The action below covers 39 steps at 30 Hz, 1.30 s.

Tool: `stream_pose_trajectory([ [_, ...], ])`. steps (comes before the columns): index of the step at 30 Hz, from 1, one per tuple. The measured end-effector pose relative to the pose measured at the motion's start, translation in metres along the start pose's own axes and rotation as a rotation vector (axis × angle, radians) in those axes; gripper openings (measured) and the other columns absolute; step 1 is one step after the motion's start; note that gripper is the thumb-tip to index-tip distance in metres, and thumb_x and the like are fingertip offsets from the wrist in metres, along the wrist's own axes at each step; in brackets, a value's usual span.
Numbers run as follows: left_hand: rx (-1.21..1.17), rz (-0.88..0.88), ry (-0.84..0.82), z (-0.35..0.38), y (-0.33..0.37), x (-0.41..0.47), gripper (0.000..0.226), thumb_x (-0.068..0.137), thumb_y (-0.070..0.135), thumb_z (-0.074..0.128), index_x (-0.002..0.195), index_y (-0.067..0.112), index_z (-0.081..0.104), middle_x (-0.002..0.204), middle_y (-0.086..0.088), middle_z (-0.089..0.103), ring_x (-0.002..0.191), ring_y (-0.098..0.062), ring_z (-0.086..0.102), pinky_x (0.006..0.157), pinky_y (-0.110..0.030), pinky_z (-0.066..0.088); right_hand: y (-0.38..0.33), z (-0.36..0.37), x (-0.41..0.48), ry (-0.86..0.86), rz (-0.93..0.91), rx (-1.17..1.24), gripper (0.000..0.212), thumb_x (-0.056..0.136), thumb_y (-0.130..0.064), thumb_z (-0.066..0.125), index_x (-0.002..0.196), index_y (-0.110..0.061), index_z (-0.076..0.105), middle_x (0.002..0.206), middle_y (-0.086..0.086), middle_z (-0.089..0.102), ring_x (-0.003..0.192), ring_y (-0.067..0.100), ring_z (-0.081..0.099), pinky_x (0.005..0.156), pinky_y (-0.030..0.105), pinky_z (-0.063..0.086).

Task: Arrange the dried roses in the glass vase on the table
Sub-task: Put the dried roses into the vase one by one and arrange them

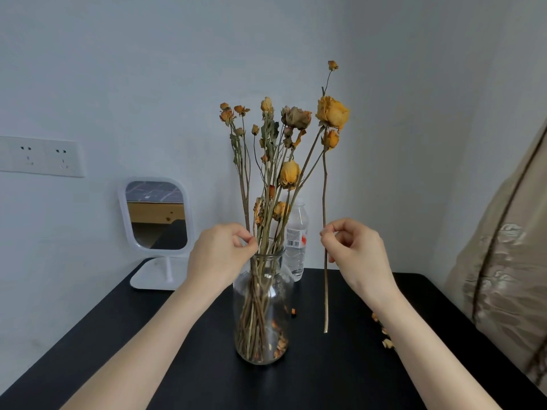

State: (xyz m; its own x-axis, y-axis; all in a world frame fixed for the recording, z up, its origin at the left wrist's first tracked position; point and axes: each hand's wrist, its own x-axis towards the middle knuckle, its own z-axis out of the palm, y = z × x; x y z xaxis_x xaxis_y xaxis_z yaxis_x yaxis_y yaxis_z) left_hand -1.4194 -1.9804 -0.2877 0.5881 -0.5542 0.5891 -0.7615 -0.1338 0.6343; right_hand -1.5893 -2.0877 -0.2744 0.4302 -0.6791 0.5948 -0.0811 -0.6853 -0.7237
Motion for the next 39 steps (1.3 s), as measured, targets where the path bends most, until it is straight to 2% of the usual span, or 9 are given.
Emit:
stream_pose_trajectory([
  [3,0.009,0.001,0.055,0.004,-0.002,-0.006,0.010,0.081,0.031,0.067,0.081,0.023,0.063,0.052,0.010,0.054,0.056,-0.009,0.055,0.056,-0.023,0.045,-0.001,0.001,-0.001,0.008,-0.017,0.005,0.018,0.089,-0.018,0.056,0.073,-0.027,0.058,0.057,0.013,0.062,0.050,0.009,0.051,0.056,0.008,0.044],
  [5,-0.001,-0.019,0.095,0.009,-0.003,-0.009,0.025,0.078,0.043,0.066,0.087,0.023,0.054,0.066,0.008,0.053,0.064,-0.009,0.052,0.055,-0.022,0.040,-0.003,0.001,0.000,0.013,-0.024,0.013,0.018,0.089,-0.019,0.056,0.073,-0.028,0.057,0.055,0.009,0.060,0.050,0.009,0.051,0.057,0.008,0.044],
  [9,-0.125,-0.128,0.030,0.025,0.000,-0.002,0.054,0.069,0.057,0.068,0.101,0.023,0.043,0.101,0.005,0.050,0.096,-0.013,0.050,0.077,-0.026,0.043,-0.005,0.000,0.002,0.027,-0.035,0.019,0.019,0.088,-0.019,0.057,0.073,-0.031,0.055,0.054,0.003,0.058,0.050,0.007,0.051,0.055,0.009,0.044],
  [14,-0.229,-0.233,-0.037,0.047,0.013,0.012,0.079,0.061,0.062,0.072,0.118,0.018,0.040,0.104,0.008,0.051,0.091,-0.011,0.050,0.062,-0.020,0.038,-0.007,0.001,0.004,0.046,-0.046,0.044,0.018,0.086,-0.021,0.057,0.071,-0.032,0.055,0.053,0.002,0.058,0.048,0.006,0.050,0.056,0.010,0.045],
  [19,-0.235,-0.209,0.074,0.059,0.015,0.014,0.062,0.064,0.053,0.076,0.103,0.027,0.035,0.079,0.021,0.045,0.066,0.004,0.044,0.050,-0.012,0.030,-0.008,0.000,0.004,0.052,-0.052,0.064,0.017,0.086,-0.022,0.056,0.072,-0.031,0.055,0.052,0.000,0.057,0.049,0.006,0.050,0.058,0.012,0.046],
  [28,-0.430,-0.206,-0.045,0.052,0.001,0.020,0.039,0.073,0.039,0.073,0.096,0.034,0.042,0.085,0.022,0.054,0.076,0.008,0.049,0.059,-0.010,0.032,-0.014,-0.008,0.003,0.057,-0.100,0.142,0.012,0.082,-0.025,0.055,0.071,-0.028,0.058,0.045,-0.008,0.051,0.049,0.007,0.048,0.058,0.012,0.044],
  [30,-0.471,-0.207,-0.089,0.048,-0.002,0.022,0.034,0.072,0.040,0.072,0.092,0.038,0.045,0.087,0.021,0.057,0.081,0.007,0.052,0.063,-0.013,0.035,-0.017,-0.008,0.003,0.058,-0.115,0.163,0.012,0.083,-0.024,0.054,0.072,-0.026,0.059,0.046,-0.009,0.050,0.050,0.008,0.048,0.059,0.014,0.045],
  [33,-0.516,-0.218,-0.146,0.045,-0.007,0.025,0.039,0.070,0.040,0.073,0.103,0.031,0.053,0.095,0.016,0.063,0.091,-0.001,0.057,0.073,-0.022,0.042,-0.020,-0.007,0.005,0.074,-0.128,0.195,0.014,0.086,-0.018,0.054,0.075,-0.023,0.060,0.048,-0.007,0.050,0.049,0.004,0.049,0.057,0.012,0.047],
  [39,-0.565,-0.246,-0.206,0.042,-0.010,0.027,0.028,0.075,0.030,0.072,0.100,0.025,0.059,0.089,0.012,0.067,0.087,-0.005,0.062,0.067,-0.019,0.044,-0.027,-0.006,0.010,0.147,-0.125,0.275,0.019,0.092,-0.014,0.050,0.077,-0.022,0.059,0.056,0.001,0.051,0.049,0.003,0.046,0.049,0.011,0.041],
])
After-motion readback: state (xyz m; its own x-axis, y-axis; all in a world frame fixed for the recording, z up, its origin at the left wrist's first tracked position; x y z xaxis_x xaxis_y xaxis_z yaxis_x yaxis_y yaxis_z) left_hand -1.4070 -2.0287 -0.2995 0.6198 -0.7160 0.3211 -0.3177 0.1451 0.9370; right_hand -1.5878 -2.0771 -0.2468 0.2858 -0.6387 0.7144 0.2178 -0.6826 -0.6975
